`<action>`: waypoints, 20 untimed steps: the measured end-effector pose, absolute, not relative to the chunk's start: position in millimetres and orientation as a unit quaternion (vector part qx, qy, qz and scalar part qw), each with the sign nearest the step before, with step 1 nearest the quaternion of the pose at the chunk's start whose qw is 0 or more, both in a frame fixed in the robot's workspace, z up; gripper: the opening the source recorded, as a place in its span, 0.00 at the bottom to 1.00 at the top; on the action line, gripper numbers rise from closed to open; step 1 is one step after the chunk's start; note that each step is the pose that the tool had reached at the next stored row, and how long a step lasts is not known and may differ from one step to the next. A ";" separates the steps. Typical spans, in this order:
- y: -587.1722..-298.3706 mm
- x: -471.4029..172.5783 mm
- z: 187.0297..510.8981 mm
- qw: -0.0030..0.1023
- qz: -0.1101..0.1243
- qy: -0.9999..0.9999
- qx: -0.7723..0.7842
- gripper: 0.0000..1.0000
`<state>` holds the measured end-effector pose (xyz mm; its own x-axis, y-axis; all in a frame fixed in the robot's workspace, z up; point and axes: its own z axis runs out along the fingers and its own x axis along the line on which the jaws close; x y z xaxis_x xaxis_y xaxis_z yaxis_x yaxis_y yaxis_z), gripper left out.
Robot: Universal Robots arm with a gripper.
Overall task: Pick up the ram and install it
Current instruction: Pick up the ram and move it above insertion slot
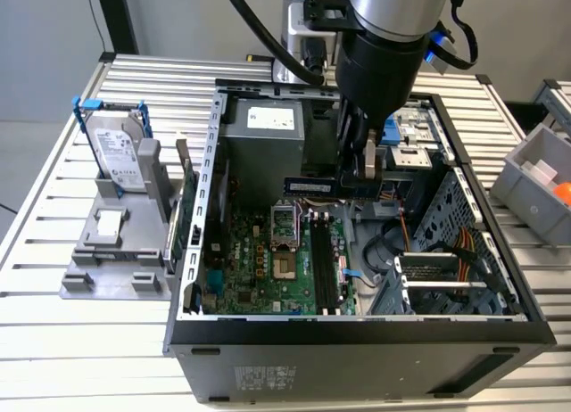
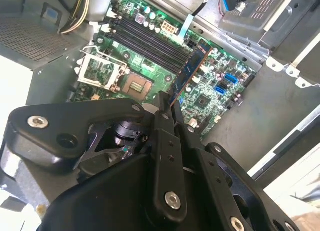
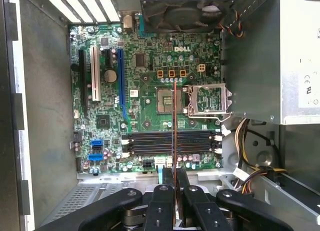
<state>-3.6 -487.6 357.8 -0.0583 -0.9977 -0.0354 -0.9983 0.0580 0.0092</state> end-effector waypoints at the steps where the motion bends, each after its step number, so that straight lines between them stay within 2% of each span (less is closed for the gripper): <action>1: -487.6 -3.5 357.7 0.010 0.015 0.727 -0.686 0.00; 20: -482.8 3.0 349.7 0.010 0.015 0.739 -0.674 0.00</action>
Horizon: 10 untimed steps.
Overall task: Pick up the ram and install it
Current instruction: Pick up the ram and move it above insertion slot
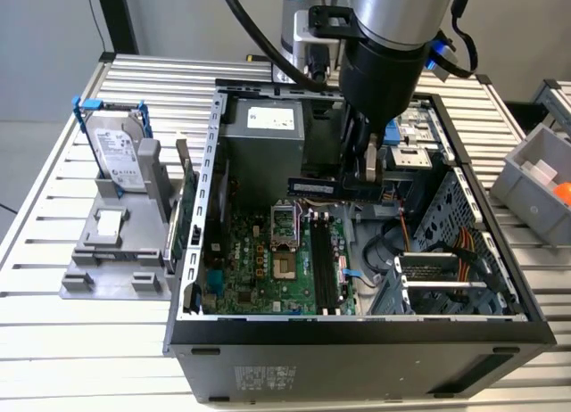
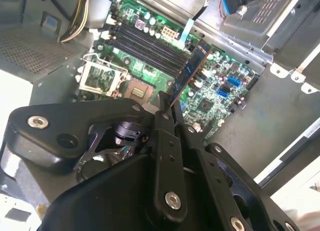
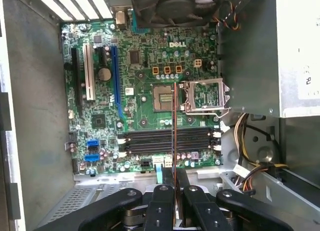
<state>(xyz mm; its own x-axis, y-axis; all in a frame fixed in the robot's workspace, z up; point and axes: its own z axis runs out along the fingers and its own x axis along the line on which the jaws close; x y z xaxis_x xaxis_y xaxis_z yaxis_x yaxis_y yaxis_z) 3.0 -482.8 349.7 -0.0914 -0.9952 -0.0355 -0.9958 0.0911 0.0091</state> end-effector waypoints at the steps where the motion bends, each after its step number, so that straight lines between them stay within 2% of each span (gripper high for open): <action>1: -482.4 4.0 349.2 0.010 0.015 0.739 -0.673 0.00; 10: -482.4 5.2 347.9 0.010 0.015 0.740 -0.673 0.00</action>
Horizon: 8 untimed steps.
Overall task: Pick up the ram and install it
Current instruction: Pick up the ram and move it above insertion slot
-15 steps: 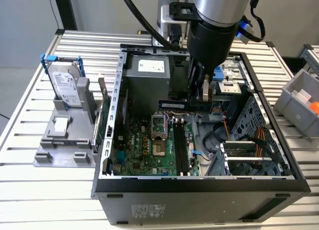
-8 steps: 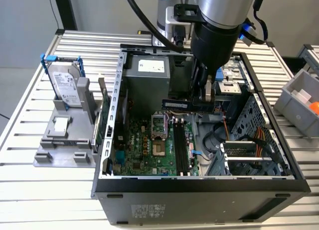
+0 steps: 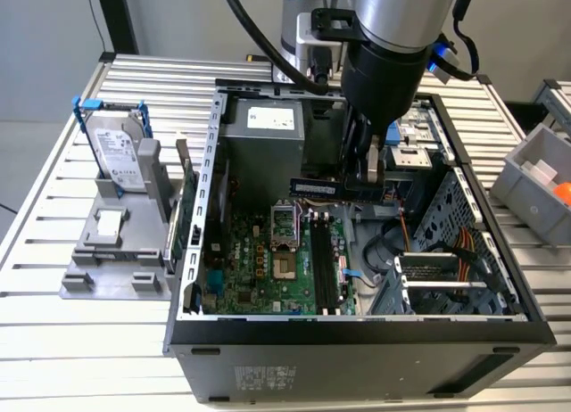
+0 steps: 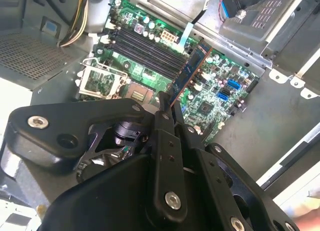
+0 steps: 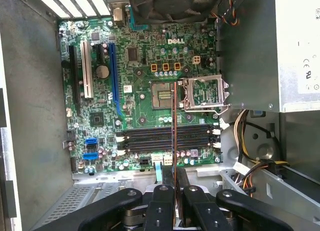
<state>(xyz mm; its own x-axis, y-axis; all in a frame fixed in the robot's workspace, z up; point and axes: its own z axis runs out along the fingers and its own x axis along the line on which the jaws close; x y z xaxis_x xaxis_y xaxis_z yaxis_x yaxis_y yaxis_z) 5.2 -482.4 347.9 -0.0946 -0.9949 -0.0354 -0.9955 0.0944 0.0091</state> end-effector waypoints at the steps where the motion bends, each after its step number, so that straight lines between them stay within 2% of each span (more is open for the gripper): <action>1: -482.4 5.2 347.9 0.010 0.015 0.740 -0.673 0.00; 8: -482.4 5.2 347.8 0.010 0.015 0.741 -0.671 0.00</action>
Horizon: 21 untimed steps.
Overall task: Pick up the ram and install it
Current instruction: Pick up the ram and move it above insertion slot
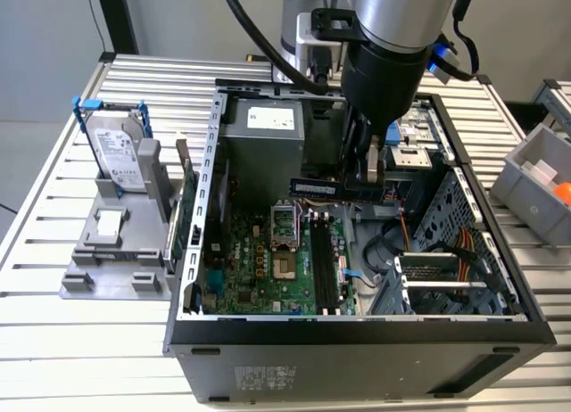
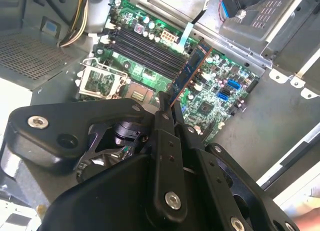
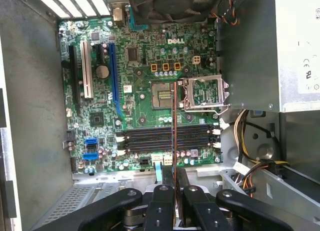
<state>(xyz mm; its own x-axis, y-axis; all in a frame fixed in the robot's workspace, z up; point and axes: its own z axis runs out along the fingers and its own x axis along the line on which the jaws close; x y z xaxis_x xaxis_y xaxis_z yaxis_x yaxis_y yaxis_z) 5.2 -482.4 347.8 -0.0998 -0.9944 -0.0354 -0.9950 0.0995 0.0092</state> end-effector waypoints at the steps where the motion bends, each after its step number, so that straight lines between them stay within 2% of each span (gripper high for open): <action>1: -482.4 5.2 347.7 0.010 0.015 0.743 -0.669 0.00; 21: -482.4 5.2 347.8 0.010 0.015 0.764 -0.645 0.00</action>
